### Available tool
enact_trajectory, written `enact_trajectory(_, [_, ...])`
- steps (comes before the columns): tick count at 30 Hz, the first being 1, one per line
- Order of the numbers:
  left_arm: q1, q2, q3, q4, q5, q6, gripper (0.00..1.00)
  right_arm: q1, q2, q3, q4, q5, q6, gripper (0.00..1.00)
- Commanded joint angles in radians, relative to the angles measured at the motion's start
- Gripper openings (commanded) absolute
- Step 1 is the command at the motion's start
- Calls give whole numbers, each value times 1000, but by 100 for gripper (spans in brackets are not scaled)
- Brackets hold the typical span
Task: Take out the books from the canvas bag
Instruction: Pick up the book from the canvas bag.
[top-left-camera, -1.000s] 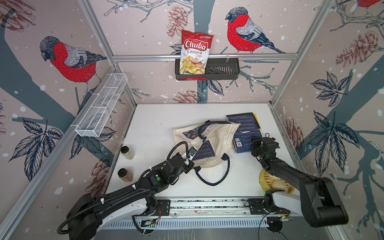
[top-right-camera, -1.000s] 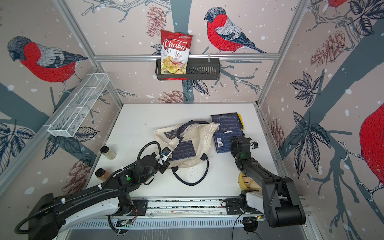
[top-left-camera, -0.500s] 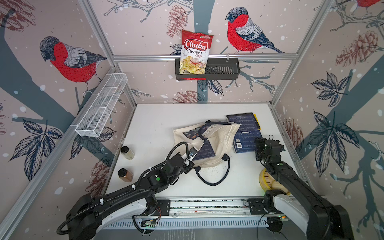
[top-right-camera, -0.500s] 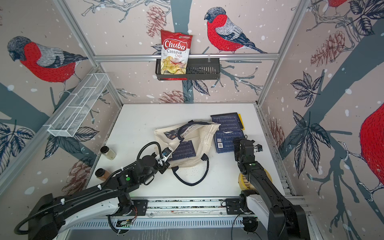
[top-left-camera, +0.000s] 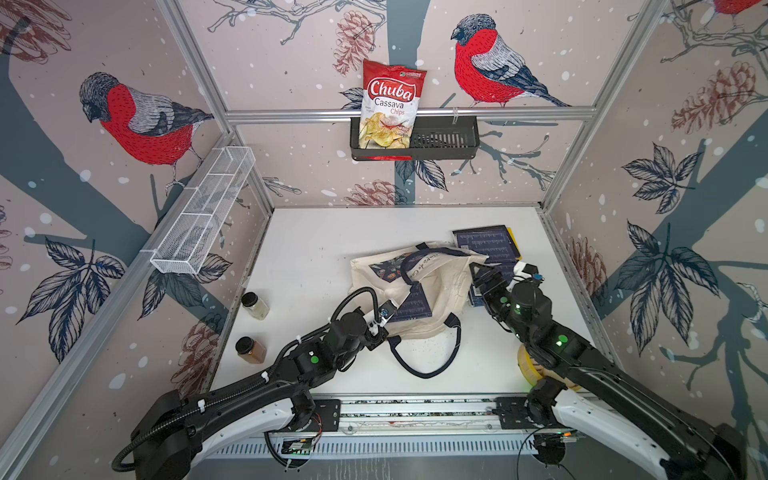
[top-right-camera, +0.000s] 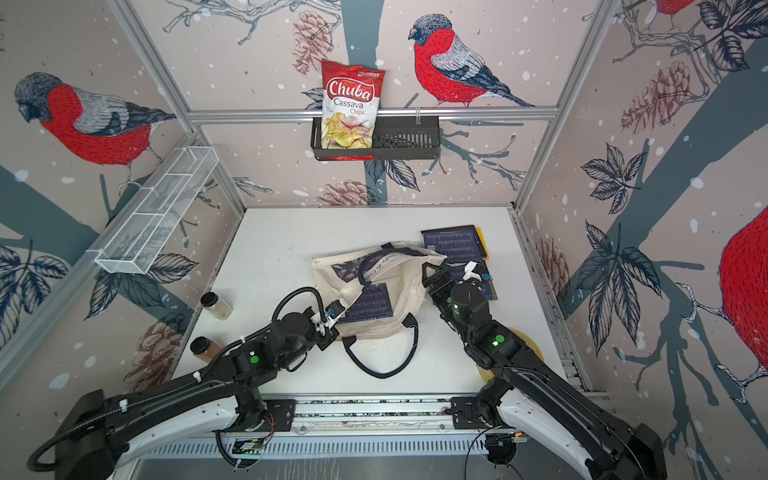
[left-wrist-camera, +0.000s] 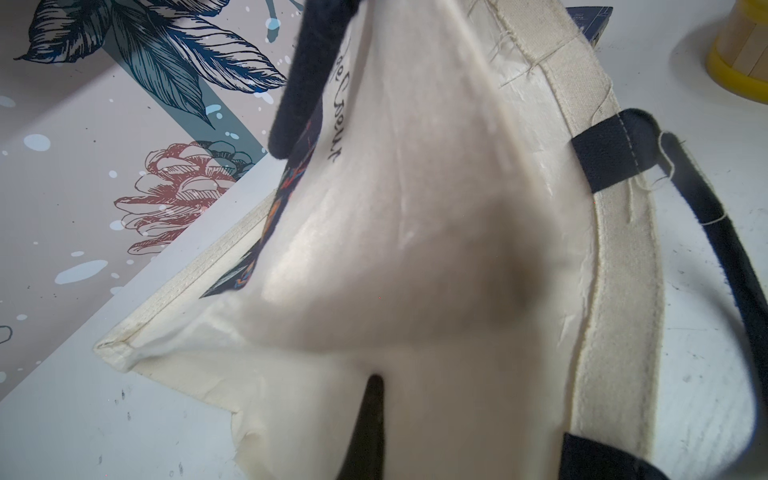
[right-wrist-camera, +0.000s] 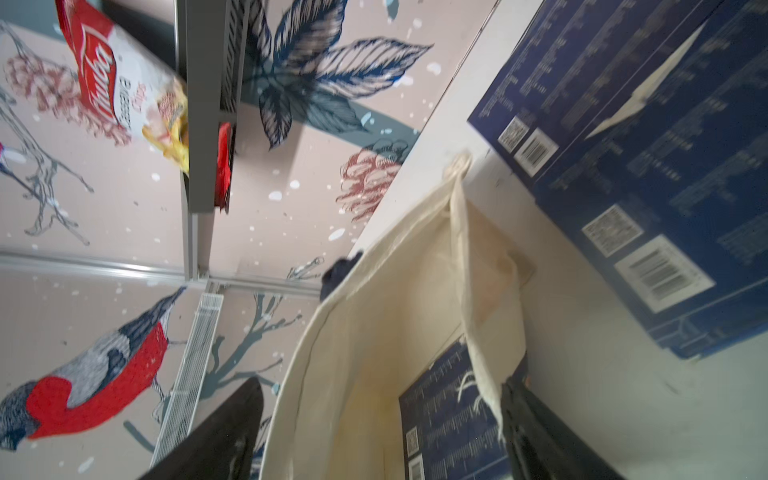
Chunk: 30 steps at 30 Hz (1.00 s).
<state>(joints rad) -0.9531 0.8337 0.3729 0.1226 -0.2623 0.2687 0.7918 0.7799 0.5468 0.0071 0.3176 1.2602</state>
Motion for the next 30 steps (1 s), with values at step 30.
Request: enact_trajectory(30, [0,51,6,66,-12,-72,0,304,691,-5,421,-92,282,86])
